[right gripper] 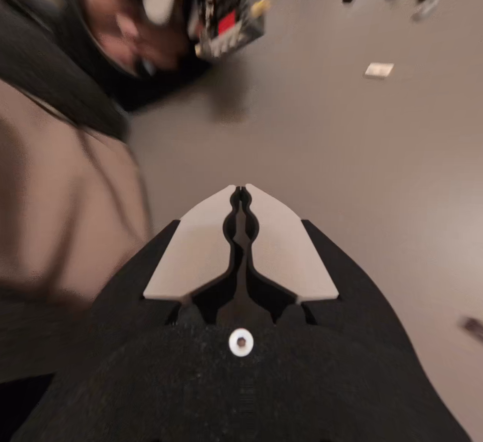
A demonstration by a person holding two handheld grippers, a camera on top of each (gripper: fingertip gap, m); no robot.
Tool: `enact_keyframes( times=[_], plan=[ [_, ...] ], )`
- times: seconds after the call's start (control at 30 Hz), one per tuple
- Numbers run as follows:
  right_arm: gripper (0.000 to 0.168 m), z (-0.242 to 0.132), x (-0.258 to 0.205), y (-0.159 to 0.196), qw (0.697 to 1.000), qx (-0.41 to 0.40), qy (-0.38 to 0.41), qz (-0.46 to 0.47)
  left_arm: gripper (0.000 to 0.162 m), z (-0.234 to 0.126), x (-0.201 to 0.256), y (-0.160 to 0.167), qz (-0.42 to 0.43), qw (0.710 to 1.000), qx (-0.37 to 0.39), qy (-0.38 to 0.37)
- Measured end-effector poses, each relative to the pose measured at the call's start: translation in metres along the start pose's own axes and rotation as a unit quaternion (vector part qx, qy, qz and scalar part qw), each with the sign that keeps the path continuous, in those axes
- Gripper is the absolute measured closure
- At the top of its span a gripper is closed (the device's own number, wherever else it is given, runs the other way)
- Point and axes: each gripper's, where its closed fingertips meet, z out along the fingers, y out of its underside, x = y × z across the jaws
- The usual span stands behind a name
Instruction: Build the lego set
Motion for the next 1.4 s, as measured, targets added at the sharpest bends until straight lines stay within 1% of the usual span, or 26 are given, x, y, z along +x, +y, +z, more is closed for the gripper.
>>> enact_keyframes(
  times=[0.03,0.07,0.1,0.13,0.2,0.27,0.33,0.47,0.5,0.53,0.63,0.7,0.73,0.83,0.9,0.97,1.1,1.2,1.23,1.3,1.4],
  plan=[
    [0.168,-0.004,-0.002,-0.006,0.995,0.020,-0.053,0.085,0.150,0.000,0.000,0.000,0.000,1.000,-0.001,0.000],
    [0.168,-0.007,0.001,-0.010,0.984,0.041,-0.086,0.152,0.150,0.001,0.000,0.001,-0.001,1.000,-0.002,0.000],
    [0.168,-0.009,0.007,-0.011,0.973,0.056,-0.104,0.199,0.150,0.001,0.000,0.001,0.000,1.000,-0.004,0.000],
    [0.168,-0.008,0.015,-0.007,0.967,0.053,-0.104,0.226,0.150,0.001,0.000,0.001,0.000,1.000,-0.004,0.000],
    [0.168,-0.003,0.029,0.008,0.967,0.024,-0.078,0.241,0.150,0.001,-0.001,0.001,-0.001,1.000,-0.005,0.000],
    [0.167,-0.004,0.033,0.007,0.963,0.025,-0.079,0.258,0.150,0.001,-0.001,0.002,-0.003,1.000,-0.005,0.000],
    [0.167,-0.005,0.043,0.011,0.970,0.005,-0.038,0.241,0.150,0.002,-0.002,0.002,-0.005,1.000,-0.007,-0.001],
    [0.164,-0.009,0.055,0.015,0.975,-0.027,0.015,0.218,0.150,0.003,-0.003,0.003,-0.004,1.000,-0.012,-0.003],
    [0.161,-0.010,0.057,0.015,0.977,-0.035,0.025,0.210,0.150,0.003,-0.003,0.004,-0.003,1.000,-0.012,-0.003],
    [0.157,-0.011,0.059,0.014,0.978,-0.037,0.033,0.201,0.150,0.003,-0.003,0.003,-0.004,1.000,-0.012,-0.003],
    [0.156,-0.019,0.068,0.004,0.983,-0.016,0.057,0.176,0.150,0.003,-0.003,0.003,-0.005,1.000,-0.012,-0.002],
    [0.157,-0.027,0.070,-0.002,0.990,-0.001,0.079,0.118,0.150,0.003,-0.003,0.004,-0.006,1.000,-0.012,-0.002],
    [0.157,-0.030,0.068,-0.002,0.993,-0.008,0.088,0.077,0.150,0.003,-0.003,0.004,-0.005,1.000,-0.013,-0.002],
    [0.156,-0.033,0.063,0.014,0.988,-0.065,0.136,-0.044,0.150,0.004,-0.003,0.005,-0.004,1.000,-0.016,-0.003],
    [0.150,-0.030,0.065,0.027,0.975,-0.103,0.173,-0.091,0.150,0.005,-0.004,0.005,-0.001,1.000,-0.019,-0.005],
    [0.143,-0.025,0.066,0.033,0.970,-0.122,0.189,-0.092,0.150,0.005,-0.005,0.006,0.000,1.000,-0.019,-0.011],
    [0.143,-0.020,0.068,0.027,0.970,-0.112,0.210,-0.052,0.150,0.005,-0.008,0.004,-0.003,1.000,-0.014,-0.023],
    [0.142,-0.019,0.067,0.028,0.961,-0.133,0.235,-0.058,0.150,0.005,-0.010,0.003,-0.012,1.000,-0.012,-0.024],
    [0.143,-0.019,0.067,0.029,0.958,-0.139,0.243,-0.060,0.150,0.005,-0.011,0.003,-0.015,1.000,-0.012,-0.025],
    [0.151,-0.018,0.064,0.030,0.958,-0.142,0.242,-0.058,0.150,0.005,-0.011,0.003,-0.020,0.999,-0.013,-0.024],
    [0.152,-0.016,0.063,0.029,0.958,-0.146,0.231,-0.088,0.150,0.006,-0.011,0.003,-0.025,0.999,-0.015,-0.022]
  ],
)
